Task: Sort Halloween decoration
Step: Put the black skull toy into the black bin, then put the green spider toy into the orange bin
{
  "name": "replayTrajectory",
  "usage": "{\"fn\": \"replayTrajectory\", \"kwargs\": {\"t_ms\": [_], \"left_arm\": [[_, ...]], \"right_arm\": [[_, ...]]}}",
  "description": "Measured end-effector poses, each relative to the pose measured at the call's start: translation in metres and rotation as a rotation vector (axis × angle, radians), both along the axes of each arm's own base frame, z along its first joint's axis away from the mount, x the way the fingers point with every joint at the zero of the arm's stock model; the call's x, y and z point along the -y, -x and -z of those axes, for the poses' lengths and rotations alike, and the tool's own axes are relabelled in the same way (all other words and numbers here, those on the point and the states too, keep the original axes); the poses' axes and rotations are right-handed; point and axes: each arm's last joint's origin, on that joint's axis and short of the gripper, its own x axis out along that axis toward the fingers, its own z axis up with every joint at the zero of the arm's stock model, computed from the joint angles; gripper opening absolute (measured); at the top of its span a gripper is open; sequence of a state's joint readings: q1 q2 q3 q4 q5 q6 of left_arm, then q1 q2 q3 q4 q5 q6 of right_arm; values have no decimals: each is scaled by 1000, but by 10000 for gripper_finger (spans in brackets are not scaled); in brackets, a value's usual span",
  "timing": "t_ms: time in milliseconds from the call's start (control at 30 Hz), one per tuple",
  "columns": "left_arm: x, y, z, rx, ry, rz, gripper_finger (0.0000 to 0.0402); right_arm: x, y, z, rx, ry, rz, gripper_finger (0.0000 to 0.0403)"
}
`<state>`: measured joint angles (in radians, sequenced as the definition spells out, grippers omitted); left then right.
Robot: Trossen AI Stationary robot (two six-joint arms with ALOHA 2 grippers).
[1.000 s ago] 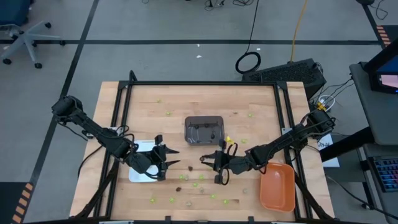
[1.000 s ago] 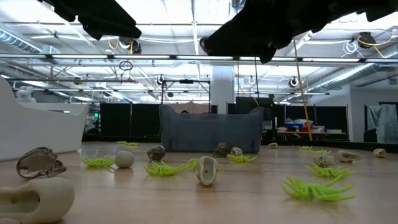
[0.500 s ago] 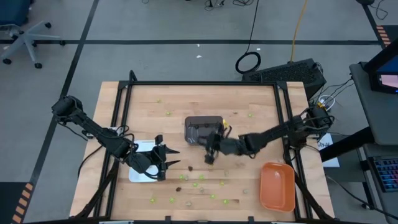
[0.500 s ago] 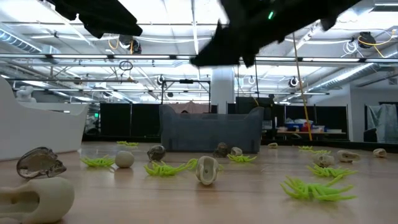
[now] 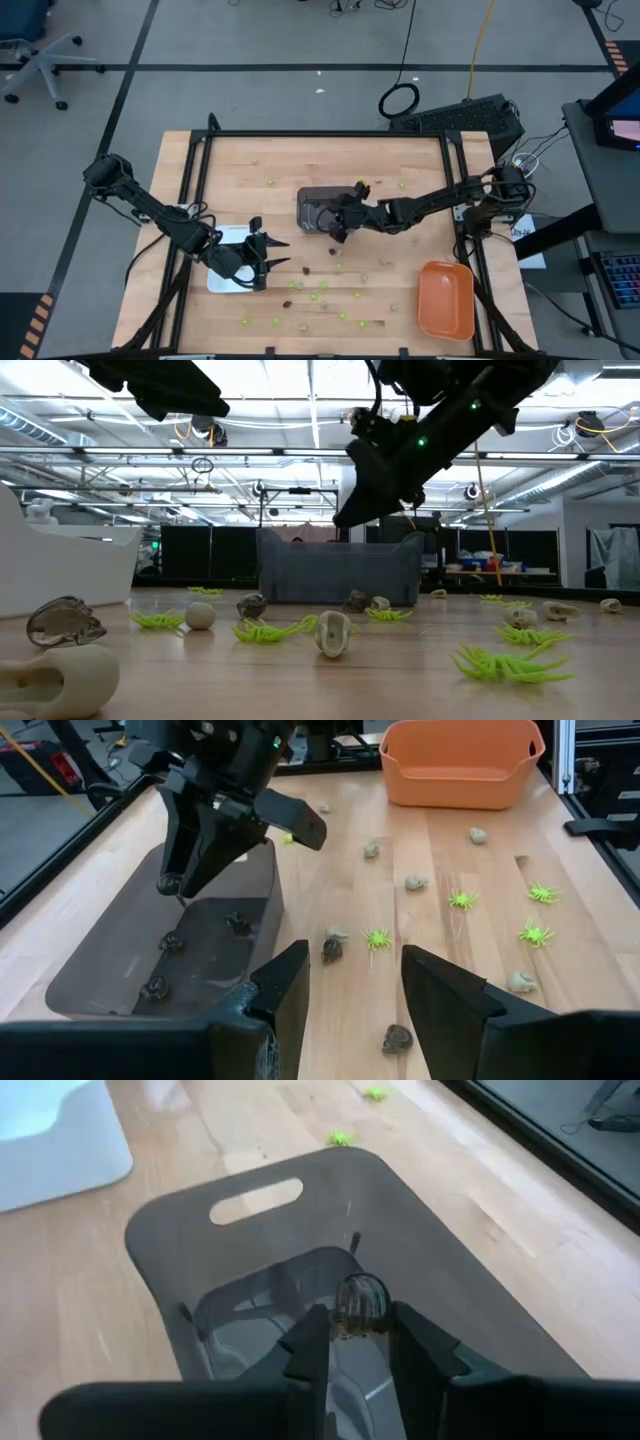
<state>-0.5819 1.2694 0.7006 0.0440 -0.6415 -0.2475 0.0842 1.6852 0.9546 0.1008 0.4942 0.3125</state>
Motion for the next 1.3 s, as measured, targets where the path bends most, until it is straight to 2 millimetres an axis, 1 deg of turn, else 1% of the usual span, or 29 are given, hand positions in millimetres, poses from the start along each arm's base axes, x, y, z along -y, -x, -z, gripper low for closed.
{"fn": "replayTrajectory", "kwargs": {"t_ms": [300, 667, 767, 967, 1067, 1167, 1300], "left_arm": [[0, 0, 0, 1, 1, 0, 160], [0, 0, 0, 1, 2, -1, 160], [0, 0, 0, 1, 2, -1, 160], [0, 0, 0, 1, 4, -2, 160], [0, 0, 0, 1, 6, -3, 160], [0, 0, 0, 1, 6, -3, 160], [0, 0, 0, -1, 3, -2, 160]], "right_arm": [[9, 0, 1, -12, 11, 24, 64], [9, 0, 1, -21, 19, 11, 66], [9, 1, 2, -35, 15, 15, 84], [9, 2, 3, -45, 13, 21, 150], [8, 2, 3, -46, 13, 20, 173], [5, 2, 2, -41, 18, 7, 185], [-7, 4, -7, -14, 38, -41, 186]]}}
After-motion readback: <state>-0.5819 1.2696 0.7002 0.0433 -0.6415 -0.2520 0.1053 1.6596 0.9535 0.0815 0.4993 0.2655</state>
